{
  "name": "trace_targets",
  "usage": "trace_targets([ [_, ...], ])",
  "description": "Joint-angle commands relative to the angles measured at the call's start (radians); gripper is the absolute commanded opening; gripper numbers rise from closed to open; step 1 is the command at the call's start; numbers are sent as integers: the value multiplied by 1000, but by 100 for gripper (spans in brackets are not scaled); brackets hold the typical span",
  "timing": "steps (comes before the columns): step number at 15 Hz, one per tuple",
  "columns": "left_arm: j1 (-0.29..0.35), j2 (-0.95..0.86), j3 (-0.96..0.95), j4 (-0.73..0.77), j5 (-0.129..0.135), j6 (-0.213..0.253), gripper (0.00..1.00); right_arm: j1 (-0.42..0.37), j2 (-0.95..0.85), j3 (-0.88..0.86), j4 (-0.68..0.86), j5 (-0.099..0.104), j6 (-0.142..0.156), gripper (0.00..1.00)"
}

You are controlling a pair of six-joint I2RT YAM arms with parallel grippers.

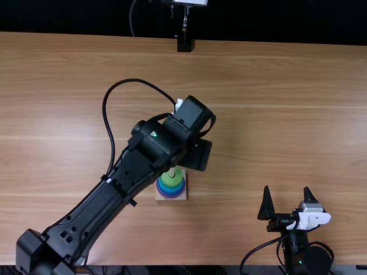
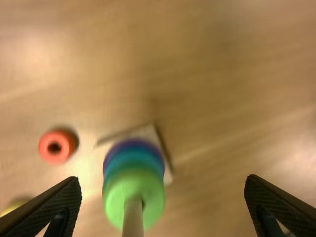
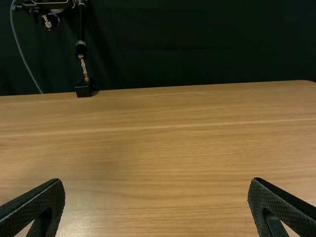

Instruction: Build the Hanoi tower: stack the rings onto the peg from bottom to top in this color order: purple, dark blue, light blue, dark green, light green, yellow, orange.

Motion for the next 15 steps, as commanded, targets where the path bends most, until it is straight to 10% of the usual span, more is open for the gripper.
trace_targets([
  [1,59,-69,33,37,-9,0,100,-4,-12,-10,-5,-7,-4,100],
  [4,172,-91,31,48,-22,7,100,-4,-12,-10,-5,-7,-4,100],
  [9,353,-178,-145,48,-24,279,100,-4,-12,-10,-5,-7,-4,100],
  [15,450,-321,-589,243,-9,301,100,-4,-12,-10,-5,-7,-4,100],
])
